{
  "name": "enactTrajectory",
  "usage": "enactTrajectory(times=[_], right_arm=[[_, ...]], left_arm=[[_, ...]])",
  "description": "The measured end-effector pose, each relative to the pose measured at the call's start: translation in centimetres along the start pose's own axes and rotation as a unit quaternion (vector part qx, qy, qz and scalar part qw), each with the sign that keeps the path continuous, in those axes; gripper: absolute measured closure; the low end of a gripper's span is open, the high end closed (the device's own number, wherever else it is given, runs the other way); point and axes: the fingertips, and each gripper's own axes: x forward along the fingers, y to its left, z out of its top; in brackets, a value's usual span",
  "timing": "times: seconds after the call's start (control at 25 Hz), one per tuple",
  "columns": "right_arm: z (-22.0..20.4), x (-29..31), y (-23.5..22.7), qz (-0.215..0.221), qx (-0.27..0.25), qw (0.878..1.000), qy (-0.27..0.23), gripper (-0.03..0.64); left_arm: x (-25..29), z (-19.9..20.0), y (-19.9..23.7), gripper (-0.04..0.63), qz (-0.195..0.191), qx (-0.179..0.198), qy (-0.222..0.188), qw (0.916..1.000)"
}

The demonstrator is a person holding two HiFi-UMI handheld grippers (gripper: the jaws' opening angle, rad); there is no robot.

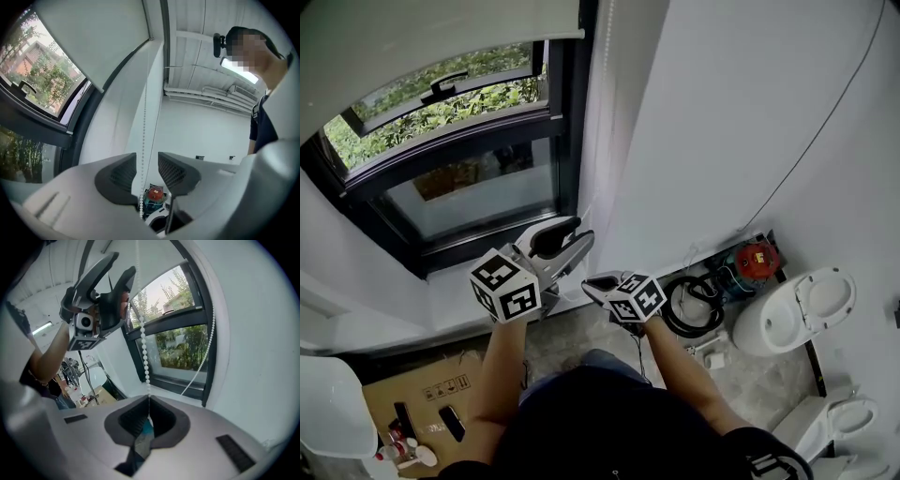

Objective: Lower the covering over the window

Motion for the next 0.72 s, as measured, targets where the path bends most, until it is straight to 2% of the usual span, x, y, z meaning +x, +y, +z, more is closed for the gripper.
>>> enactTrajectory(times=[0.28,0.36,0.52,0.64,0.72], right_arm=[[-0.1,0.1,0.9,0.009,-0.008,1.000,-0.001,0.602],[0.0,0.1,1.1,0.013,-0.008,1.000,-0.002,0.602],[0.0,0.2,1.0,0.013,-0.008,1.000,-0.002,0.602],[-1.2,1.0,0.8,0.007,-0.031,0.999,0.034,0.602],[-2.9,1.6,1.1,0.005,-0.042,0.997,0.059,0.603]], left_arm=[[2.3,-0.5,0.9,0.458,0.011,0.002,0.035,0.9993],[2.4,-0.8,0.9,0.568,0.010,0.000,0.039,0.9992],[2.2,-0.8,0.7,0.571,-0.002,-0.022,0.023,0.9995],[2.0,-2.3,1.4,0.571,0.004,-0.021,0.050,0.9985],[1.6,-4.1,1.6,0.571,0.006,-0.034,0.065,0.9973]])
